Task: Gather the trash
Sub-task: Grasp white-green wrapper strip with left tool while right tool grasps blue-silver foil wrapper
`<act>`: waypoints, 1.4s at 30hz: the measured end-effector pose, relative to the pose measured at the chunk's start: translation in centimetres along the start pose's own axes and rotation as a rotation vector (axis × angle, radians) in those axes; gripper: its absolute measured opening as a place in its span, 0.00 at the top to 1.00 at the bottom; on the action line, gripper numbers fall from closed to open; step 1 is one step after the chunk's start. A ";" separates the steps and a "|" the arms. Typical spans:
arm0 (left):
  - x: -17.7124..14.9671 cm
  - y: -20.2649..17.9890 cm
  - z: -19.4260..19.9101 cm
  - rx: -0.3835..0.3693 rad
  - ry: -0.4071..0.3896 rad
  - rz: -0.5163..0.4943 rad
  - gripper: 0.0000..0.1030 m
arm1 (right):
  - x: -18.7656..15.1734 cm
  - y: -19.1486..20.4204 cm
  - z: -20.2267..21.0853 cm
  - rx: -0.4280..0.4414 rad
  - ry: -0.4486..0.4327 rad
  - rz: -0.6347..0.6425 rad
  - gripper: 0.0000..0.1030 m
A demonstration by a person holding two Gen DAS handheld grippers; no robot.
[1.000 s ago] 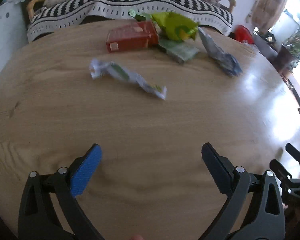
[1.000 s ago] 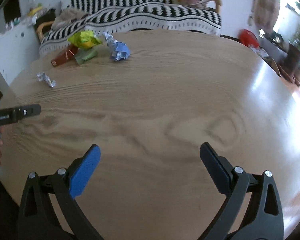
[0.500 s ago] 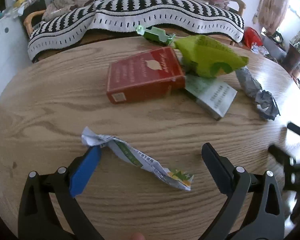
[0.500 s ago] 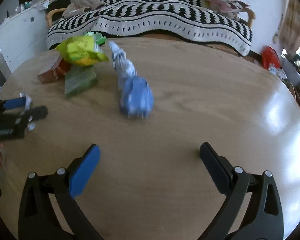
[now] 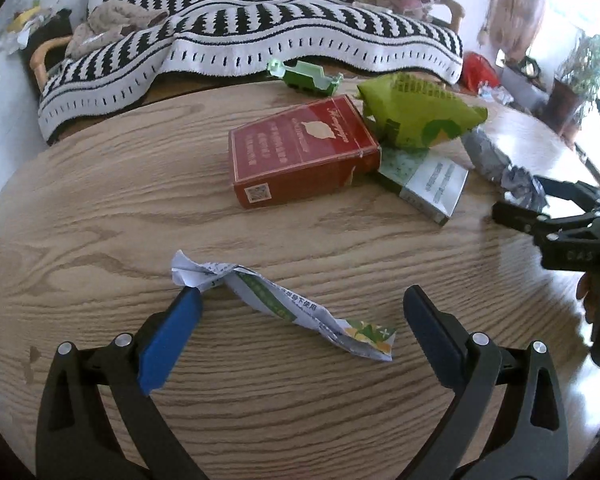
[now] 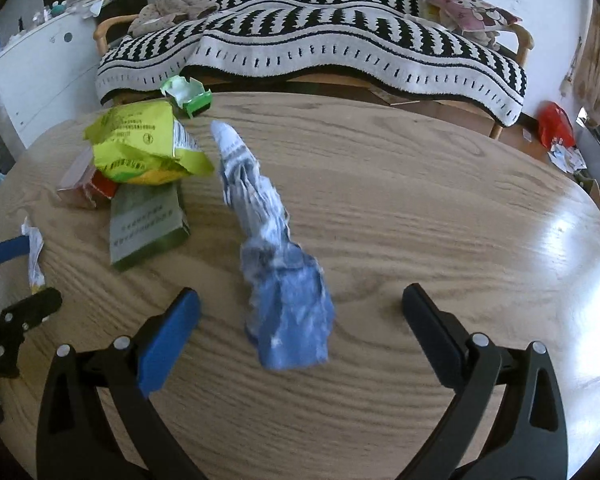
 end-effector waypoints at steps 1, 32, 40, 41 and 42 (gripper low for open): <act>0.0 0.1 0.0 -0.009 -0.003 0.014 0.06 | 0.0 0.0 0.0 0.001 0.000 0.002 0.05; 0.3 -2.1 13.4 -0.119 -0.131 0.038 0.97 | -4.7 2.8 18.4 0.022 -0.249 -0.128 0.73; -2.5 -8.5 20.3 -0.229 -0.181 -0.041 0.97 | -9.9 2.7 27.2 -0.049 -0.324 -0.156 0.73; -2.9 -9.4 21.0 -0.244 -0.184 -0.051 0.97 | -10.7 2.6 28.1 -0.063 -0.328 -0.158 0.73; -3.6 -10.6 22.0 -0.267 -0.187 -0.063 0.97 | -11.5 2.5 29.2 -0.081 -0.332 -0.161 0.73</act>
Point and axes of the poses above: each gripper's, at about its wrist camera, not at the fingertips, and z roughly against the way its jaws point, y to its left, x to its top, the point moved 6 cm from there along -z, roughly the way its jaws point, and after that the axes turned 14 degrees about x, right-handed, at the moved point
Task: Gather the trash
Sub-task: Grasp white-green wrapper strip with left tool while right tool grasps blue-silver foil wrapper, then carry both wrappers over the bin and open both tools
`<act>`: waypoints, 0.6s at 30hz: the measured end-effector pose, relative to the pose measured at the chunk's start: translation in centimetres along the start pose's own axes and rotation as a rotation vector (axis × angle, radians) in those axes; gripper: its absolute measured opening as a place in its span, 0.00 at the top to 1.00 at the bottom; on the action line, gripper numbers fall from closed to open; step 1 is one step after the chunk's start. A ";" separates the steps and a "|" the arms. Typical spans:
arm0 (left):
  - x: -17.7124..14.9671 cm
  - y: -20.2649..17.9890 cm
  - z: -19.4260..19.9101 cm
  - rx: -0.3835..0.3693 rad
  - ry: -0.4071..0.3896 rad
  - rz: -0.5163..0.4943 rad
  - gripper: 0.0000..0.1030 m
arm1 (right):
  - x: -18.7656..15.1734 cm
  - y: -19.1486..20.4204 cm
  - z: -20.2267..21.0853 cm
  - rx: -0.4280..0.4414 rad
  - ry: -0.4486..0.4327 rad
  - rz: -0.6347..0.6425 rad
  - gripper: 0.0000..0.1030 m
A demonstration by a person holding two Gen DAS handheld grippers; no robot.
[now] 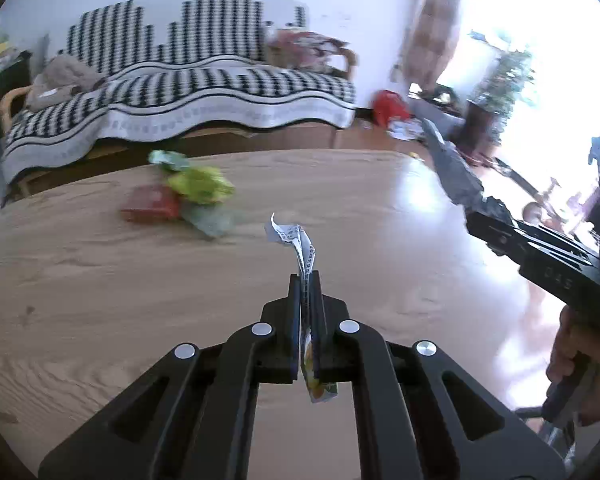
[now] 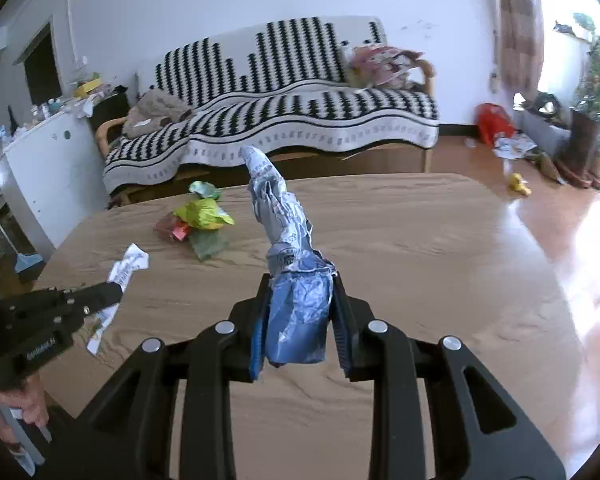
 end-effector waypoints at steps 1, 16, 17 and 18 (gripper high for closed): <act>-0.4 -1.3 0.6 -0.021 0.000 -0.010 0.97 | -0.4 -0.3 1.1 -0.012 -0.004 -0.003 0.73; -9.0 -14.8 7.2 -0.193 0.035 -0.195 0.97 | -10.3 -3.8 14.9 -0.105 -0.075 -0.097 0.73; -10.2 -15.6 7.2 -0.210 0.058 -0.208 0.97 | -12.5 -4.5 15.7 -0.106 -0.069 -0.133 0.73; -12.1 -16.9 6.9 -0.248 0.109 -0.217 0.97 | -14.6 -5.3 16.2 -0.104 -0.058 -0.173 0.73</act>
Point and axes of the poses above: each gripper's, at about its wrist camera, not at the fingertips, and z roughly against the way its jaws point, y to its left, x to its top, the point moved 6 cm from there along -z, roughly the way its jaws point, and after that the axes turned 14 degrees about x, right-handed, at the moved point
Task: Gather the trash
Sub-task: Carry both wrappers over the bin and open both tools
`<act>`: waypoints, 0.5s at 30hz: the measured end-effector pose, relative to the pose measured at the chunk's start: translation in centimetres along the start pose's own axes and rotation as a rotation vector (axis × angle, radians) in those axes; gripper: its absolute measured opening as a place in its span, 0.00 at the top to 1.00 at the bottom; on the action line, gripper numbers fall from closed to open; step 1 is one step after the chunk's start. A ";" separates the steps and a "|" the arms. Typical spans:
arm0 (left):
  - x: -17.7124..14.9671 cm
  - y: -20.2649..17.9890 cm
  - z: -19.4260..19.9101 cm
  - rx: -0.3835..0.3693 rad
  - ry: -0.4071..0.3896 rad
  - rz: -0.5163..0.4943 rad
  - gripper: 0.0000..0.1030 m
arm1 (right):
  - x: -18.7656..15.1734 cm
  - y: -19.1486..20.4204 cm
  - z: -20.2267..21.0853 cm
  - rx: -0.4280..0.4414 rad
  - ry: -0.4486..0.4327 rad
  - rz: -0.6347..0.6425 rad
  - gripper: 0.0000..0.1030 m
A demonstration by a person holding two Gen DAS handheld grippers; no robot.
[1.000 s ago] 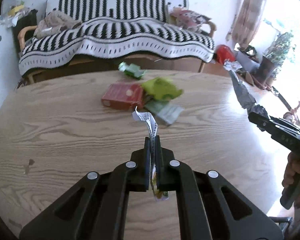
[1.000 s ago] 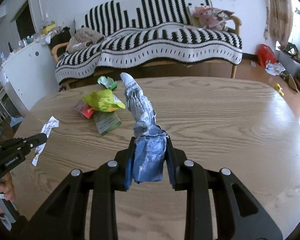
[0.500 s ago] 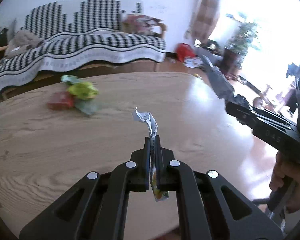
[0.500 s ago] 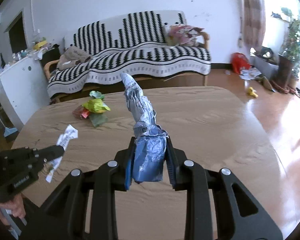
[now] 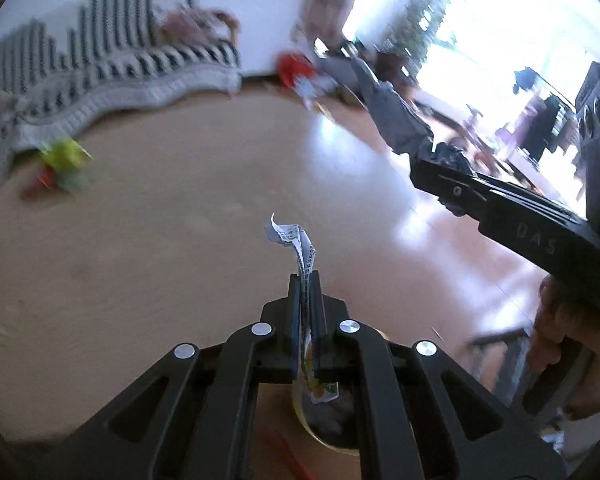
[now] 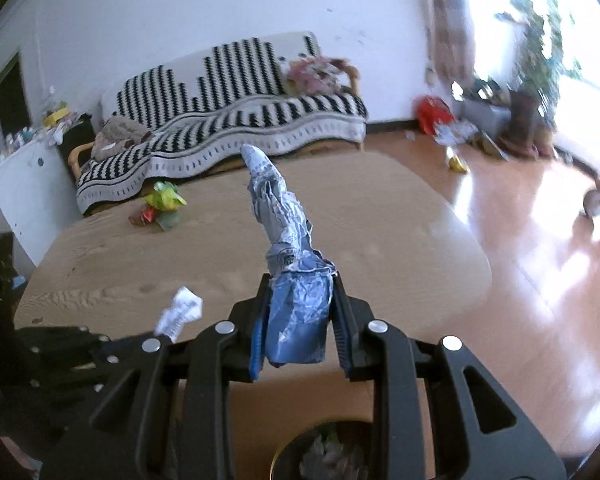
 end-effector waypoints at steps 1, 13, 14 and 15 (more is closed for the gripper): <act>-1.1 -0.9 -0.8 -0.032 0.041 0.002 0.97 | -2.3 -1.3 0.4 -0.004 0.018 -0.042 0.73; -14.1 -9.5 -13.4 -0.141 0.402 -0.182 0.97 | -22.9 -11.7 -2.5 -0.071 0.306 -0.438 0.73; -15.2 -9.6 -14.6 -0.143 0.426 -0.185 0.97 | -23.7 -12.0 -2.8 -0.073 0.323 -0.451 0.73; -15.9 -9.4 -15.3 -0.140 0.447 -0.183 0.97 | -24.5 -12.3 -3.1 -0.071 0.338 -0.468 0.73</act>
Point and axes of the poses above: each gripper's, at about its wrist camera, not at the fingertips, and z roughly against the way its jaws point, y to its left, x to its top, the point moved 6 cm from there along -z, roughly the way its jaws point, and after that the axes turned 14 degrees about x, right-handed, at the moved point
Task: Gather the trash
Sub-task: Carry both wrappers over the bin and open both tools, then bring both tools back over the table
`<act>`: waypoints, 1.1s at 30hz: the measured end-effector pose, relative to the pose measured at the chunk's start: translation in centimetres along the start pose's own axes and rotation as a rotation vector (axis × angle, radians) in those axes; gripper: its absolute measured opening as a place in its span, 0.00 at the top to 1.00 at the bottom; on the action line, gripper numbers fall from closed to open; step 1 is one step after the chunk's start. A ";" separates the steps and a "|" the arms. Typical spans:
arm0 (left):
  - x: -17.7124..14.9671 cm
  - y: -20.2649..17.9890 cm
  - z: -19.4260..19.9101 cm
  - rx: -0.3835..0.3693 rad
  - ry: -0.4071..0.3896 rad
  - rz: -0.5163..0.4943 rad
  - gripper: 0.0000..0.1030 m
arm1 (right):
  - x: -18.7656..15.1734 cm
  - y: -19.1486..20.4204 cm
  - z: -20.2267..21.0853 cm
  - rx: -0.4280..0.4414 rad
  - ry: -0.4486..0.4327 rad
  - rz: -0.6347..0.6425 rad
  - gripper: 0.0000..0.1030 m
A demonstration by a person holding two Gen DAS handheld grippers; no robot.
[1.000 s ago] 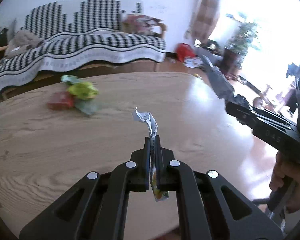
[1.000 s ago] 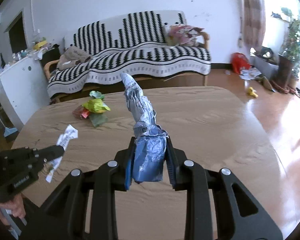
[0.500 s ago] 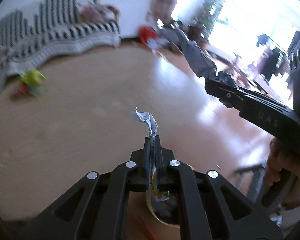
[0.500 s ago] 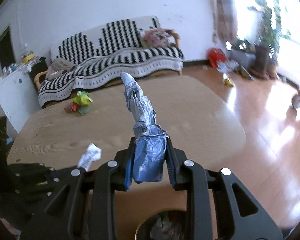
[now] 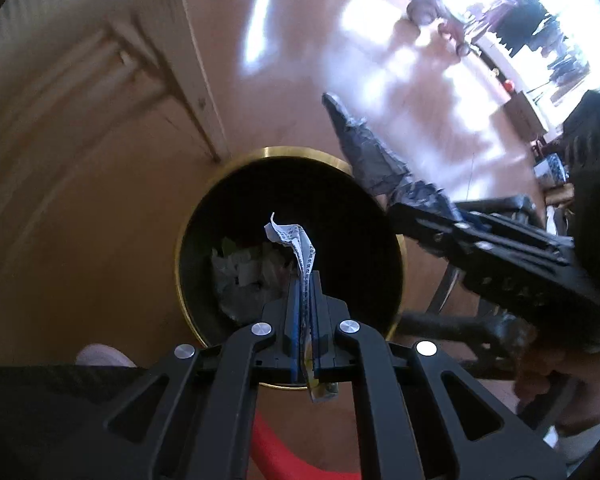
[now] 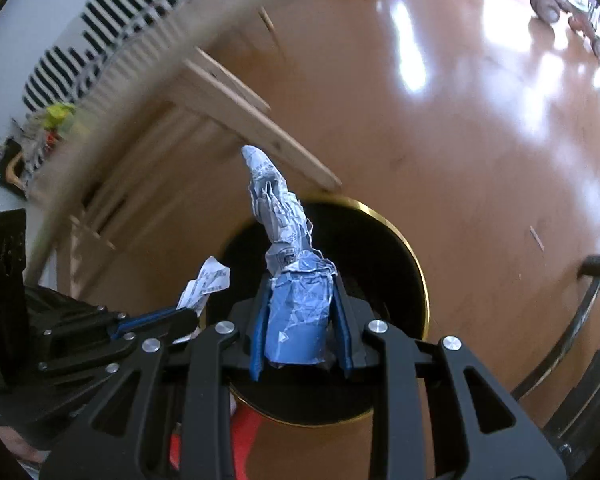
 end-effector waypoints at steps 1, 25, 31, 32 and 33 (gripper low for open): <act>-0.4 0.2 -1.1 0.006 0.033 0.008 0.97 | -0.1 -0.2 -0.4 -0.001 0.010 -0.010 0.73; -0.2 -0.1 -0.3 -0.030 -0.005 0.041 0.06 | 3.0 -2.1 2.4 -0.024 -0.142 -0.185 0.07; 2.0 1.2 7.2 -0.008 -0.194 0.009 0.06 | 7.0 2.6 6.8 -0.114 -0.315 0.019 0.07; 2.5 1.9 8.4 0.019 -0.226 0.008 0.06 | 7.9 4.0 6.6 -0.095 -0.311 0.055 0.07; 3.2 3.6 10.3 0.062 -0.276 0.024 0.06 | 8.8 5.5 6.2 -0.076 -0.305 0.087 0.07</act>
Point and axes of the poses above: each gripper's, at about its wrist camera, not at the fingertips, and z roughly against the way its jaws point, y to its left, x to its top, the point moved 6 cm from there along -z, roughly the way its jaws point, and after that the axes turned 14 degrees about x, right-handed, at the moved point
